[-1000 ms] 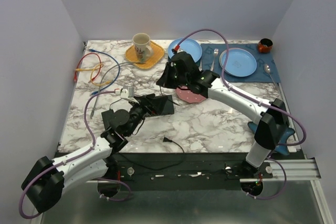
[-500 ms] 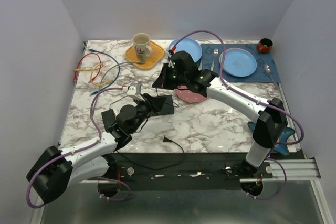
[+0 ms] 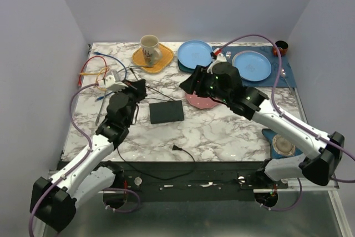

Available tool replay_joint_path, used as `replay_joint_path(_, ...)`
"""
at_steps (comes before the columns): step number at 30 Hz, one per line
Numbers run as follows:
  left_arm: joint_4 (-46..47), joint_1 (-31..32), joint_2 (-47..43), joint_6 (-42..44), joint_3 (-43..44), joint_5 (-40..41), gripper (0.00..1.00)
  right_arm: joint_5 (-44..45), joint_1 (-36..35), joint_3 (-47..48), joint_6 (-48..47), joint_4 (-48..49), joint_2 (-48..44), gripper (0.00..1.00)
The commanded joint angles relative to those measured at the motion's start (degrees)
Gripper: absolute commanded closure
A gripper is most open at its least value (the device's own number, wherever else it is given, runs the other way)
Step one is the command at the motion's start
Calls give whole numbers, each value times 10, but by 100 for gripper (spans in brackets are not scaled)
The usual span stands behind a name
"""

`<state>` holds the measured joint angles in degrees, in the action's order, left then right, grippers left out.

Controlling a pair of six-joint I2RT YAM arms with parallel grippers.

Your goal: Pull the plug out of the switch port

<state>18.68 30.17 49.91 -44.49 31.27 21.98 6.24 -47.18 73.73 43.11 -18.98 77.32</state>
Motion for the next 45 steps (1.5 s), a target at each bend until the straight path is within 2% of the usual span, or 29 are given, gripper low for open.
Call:
replay_joint_path(1, -148, -88, 23, -37, 97, 85, 100, 45, -2, -62, -7, 3, -47, 36)
replay_joint_path(3, -220, -148, 42, -50, 135, 127, 100, 43, -2, -97, -6, 3, -60, 37)
replay_joint_path(6, -282, -257, 79, -87, 174, 120, 100, 35, -2, -135, -1, 5, -78, 38)
replay_joint_path(8, -314, -297, 105, -98, 194, 112, 100, 30, -2, -153, -2, 10, -87, 39)
replay_joint_path(9, -323, -351, 131, -104, 217, 121, 100, 21, -2, -168, -1, 11, -89, 39)
replay_joint_path(12, -356, -410, 192, -119, 275, 161, 100, -1, -2, -191, -6, 20, -103, 40)
replay_joint_path(14, -383, -421, 228, -119, 308, 179, 100, -4, -2, -213, -10, 23, -109, 40)
replay_joint_path(15, -402, -425, 266, -121, 347, 184, 72, 0, -2, -220, -12, 23, -110, 40)
replay_joint_path(16, -426, -428, 284, -139, 366, 191, 54, 5, -2, -232, -12, 24, -110, 40)
replay_joint_path(17, -460, -428, 299, -143, 382, 192, 40, 11, -3, -235, -12, 25, -110, 40)
replay_joint_path(18, -469, -429, 317, -145, 397, 190, 20, 18, -2, -238, -14, 25, -107, 40)
replay_joint_path(21, -444, -428, 310, -159, 370, 178, 1, 21, -2, -237, -27, 26, -98, 40)
replay_joint_path(23, -434, -428, 302, -158, 361, 157, 1, 24, -2, -236, -31, 28, -95, 40)
replay_joint_path(25, -433, -428, 285, -157, 352, 141, 1, 25, -2, -234, -33, 29, -86, 40)
replay_joint_path(29, -401, -411, 226, -144, 311, 37, 1, 22, -2, -229, -35, 40, -62, 40)
replay_joint_path(30, -388, -376, 210, -143, 279, -10, 5, 21, -2, -228, -36, 43, -52, 41)
replay_joint_path(32, -358, -326, 168, -153, 239, -35, 10, 20, -2, -215, -38, 46, -23, 46)
replay_joint_path(33, -347, -304, 156, -163, 196, -47, 19, 22, -2, -213, -37, 45, -16, 50)
replay_joint_path(34, -335, -248, 135, -166, 174, -54, 25, 28, -2, -209, -35, 47, -10, 55)
replay_joint_path(35, -326, -225, 128, -173, 154, -58, 30, 32, -3, -209, -33, 47, -1, 64)
replay_joint_path(36, -320, -206, 122, -176, 119, -62, 43, 36, -2, -209, -34, 48, 4, 69)
replay_joint_path(38, -306, -166, 112, -178, 89, -89, 63, 53, -2, -207, -35, 48, 14, 81)
replay_joint_path(39, -299, -156, 112, -178, 63, -99, 77, 55, -2, -205, -35, 48, 29, 83)
replay_joint_path(42, -299, -124, 112, -183, 36, -120, 94, 62, -2, -188, -36, 47, 57, 88)
replay_joint_path(45, -305, -106, 104, -178, 21, -129, 100, 62, -2, -173, -33, 48, 94, 89)
